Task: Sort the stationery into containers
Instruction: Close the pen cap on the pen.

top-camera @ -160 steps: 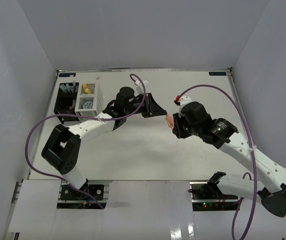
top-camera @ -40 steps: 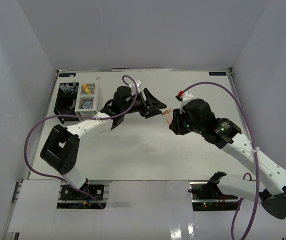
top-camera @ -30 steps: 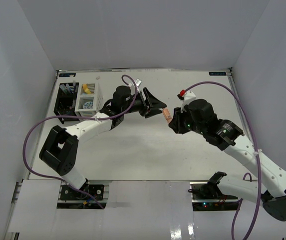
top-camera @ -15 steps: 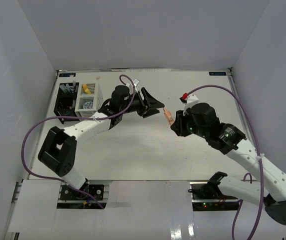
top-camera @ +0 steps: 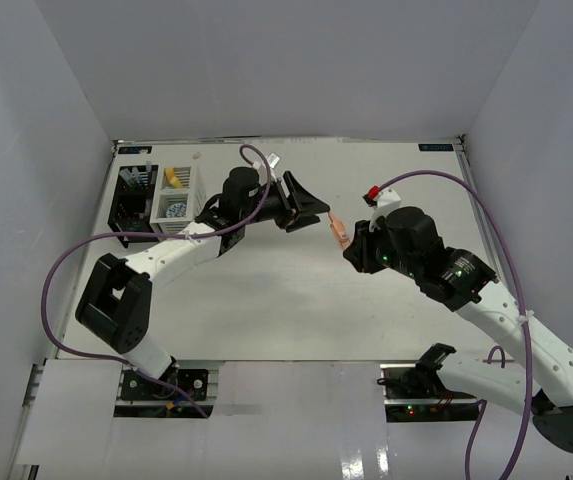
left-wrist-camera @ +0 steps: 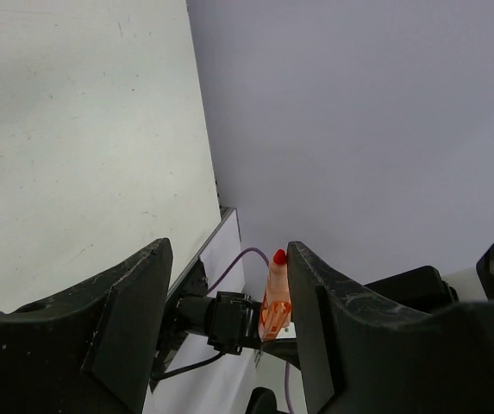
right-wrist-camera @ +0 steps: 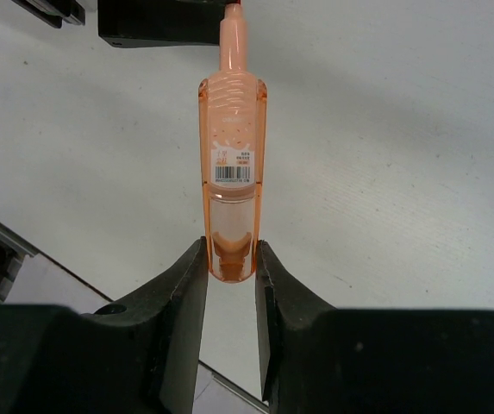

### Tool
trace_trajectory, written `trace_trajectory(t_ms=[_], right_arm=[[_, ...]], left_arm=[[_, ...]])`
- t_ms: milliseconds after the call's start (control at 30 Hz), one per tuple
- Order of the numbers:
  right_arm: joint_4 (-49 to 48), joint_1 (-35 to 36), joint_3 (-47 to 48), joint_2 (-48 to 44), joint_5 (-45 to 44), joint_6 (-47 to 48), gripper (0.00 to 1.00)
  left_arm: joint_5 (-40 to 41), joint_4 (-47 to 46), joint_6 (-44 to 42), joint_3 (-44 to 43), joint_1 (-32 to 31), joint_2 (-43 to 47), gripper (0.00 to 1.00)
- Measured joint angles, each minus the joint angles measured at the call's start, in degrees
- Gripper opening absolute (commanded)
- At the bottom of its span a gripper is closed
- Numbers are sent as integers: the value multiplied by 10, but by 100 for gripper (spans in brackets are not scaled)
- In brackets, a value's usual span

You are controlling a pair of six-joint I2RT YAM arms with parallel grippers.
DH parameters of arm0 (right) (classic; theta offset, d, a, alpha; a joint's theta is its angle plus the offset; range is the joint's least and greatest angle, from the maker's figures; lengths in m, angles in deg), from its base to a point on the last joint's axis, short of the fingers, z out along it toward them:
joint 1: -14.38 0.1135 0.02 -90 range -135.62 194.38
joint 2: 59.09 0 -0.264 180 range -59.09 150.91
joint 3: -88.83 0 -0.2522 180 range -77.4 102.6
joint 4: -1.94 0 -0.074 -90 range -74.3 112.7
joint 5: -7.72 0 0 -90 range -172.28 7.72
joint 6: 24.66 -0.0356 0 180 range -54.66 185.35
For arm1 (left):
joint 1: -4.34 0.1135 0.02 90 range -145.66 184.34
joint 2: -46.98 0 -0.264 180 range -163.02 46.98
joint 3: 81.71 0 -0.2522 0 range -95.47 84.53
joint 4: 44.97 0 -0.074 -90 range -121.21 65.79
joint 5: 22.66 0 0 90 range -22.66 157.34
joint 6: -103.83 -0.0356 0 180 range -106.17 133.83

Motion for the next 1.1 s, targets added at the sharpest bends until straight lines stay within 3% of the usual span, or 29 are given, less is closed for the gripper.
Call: trace_trajectory(t_ms=[1100], right_arm=[[-5, 0, 3, -31, -17, 17, 8]], left_arm=[[-6, 71, -59, -44, -3, -16, 66]])
